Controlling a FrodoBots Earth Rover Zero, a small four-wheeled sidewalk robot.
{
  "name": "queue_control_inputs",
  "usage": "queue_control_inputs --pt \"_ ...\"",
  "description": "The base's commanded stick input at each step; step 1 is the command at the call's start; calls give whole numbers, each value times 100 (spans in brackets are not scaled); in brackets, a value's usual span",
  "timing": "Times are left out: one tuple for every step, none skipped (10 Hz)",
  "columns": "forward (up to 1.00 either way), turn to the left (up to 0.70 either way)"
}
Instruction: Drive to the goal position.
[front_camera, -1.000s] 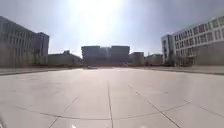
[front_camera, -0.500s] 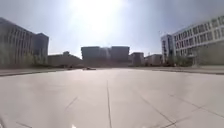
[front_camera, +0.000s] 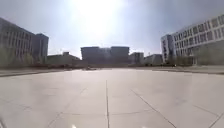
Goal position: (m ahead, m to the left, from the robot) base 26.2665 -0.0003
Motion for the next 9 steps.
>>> queue_control_inputs --pt "70 0" --pt "70 0" --pt "70 0" --pt "70 0" --pt "70 0" --pt "70 0" --pt "70 0" --pt "70 0" --pt "70 0"
